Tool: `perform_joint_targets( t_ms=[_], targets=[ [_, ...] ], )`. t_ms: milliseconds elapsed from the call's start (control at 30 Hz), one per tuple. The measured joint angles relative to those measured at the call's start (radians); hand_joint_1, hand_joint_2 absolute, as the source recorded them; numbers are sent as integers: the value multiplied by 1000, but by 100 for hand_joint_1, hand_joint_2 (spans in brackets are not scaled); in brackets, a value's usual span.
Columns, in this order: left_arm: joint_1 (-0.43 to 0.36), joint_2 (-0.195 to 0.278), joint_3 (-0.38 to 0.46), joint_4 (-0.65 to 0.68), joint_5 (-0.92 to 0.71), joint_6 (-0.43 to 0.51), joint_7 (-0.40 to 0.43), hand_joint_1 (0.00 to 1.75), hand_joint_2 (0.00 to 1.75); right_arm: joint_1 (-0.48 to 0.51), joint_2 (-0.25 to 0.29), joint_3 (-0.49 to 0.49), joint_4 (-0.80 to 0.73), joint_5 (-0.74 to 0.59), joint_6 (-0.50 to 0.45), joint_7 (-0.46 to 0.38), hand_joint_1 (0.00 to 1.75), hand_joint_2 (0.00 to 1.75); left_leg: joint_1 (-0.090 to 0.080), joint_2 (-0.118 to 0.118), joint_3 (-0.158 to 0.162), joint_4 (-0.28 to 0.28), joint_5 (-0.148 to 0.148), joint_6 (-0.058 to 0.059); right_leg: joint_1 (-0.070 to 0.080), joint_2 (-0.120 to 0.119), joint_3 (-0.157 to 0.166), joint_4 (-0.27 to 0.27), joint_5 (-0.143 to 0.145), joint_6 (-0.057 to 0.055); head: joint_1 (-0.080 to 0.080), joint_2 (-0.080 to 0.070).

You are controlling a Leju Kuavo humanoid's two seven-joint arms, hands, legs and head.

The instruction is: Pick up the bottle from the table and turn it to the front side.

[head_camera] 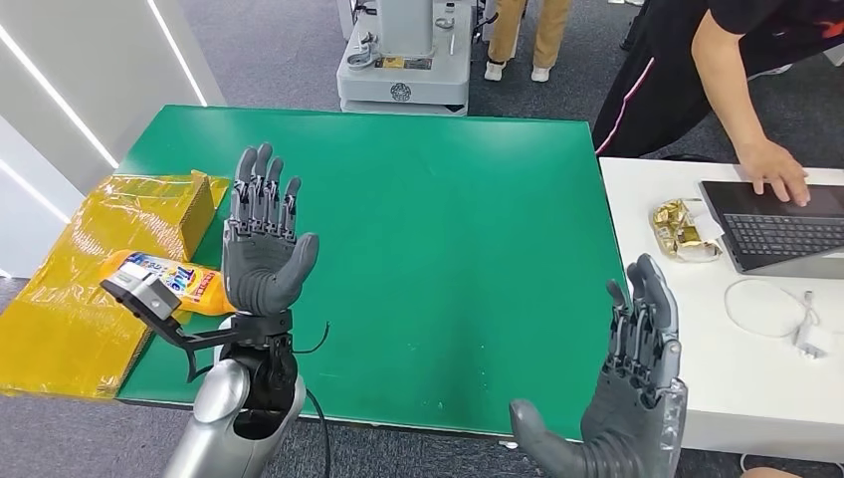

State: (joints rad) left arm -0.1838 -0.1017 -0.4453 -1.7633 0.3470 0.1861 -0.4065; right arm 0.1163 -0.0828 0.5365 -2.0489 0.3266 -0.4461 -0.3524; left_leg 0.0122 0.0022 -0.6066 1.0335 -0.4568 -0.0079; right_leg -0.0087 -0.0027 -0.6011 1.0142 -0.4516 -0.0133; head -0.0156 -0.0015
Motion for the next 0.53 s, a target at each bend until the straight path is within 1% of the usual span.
perform_joint_targets(
  t_ms=[133,267,333,433,533],
  targets=[
    [1,-10,-1,0,-39,2,-12,0,175,-6,0,0,1,6,-5,1,0,175,0,0,0,0,0,0,0,0,0,0,0,0,0,0],
    [8,-9,-1,0,-72,10,-40,0,175,-11,0,0,7,7,-5,-3,0,175,0,0,0,0,0,0,0,0,0,0,0,0,0,0],
    [19,-7,-1,0,-105,41,-52,0,175,-10,0,0,10,7,-10,-7,0,175,0,0,0,0,0,0,0,0,0,0,0,0,0,0],
    [42,-4,-1,0,-180,117,-48,0,175,3,2,-3,11,21,-22,-11,0,175,0,0,0,0,0,0,0,0,0,0,-1,1,0,0],
    [64,-3,-1,0,-198,128,-40,0,175,16,3,-6,8,32,-27,-9,0,175,0,0,0,0,-1,1,0,0,0,0,-1,2,0,0]
  ],
)
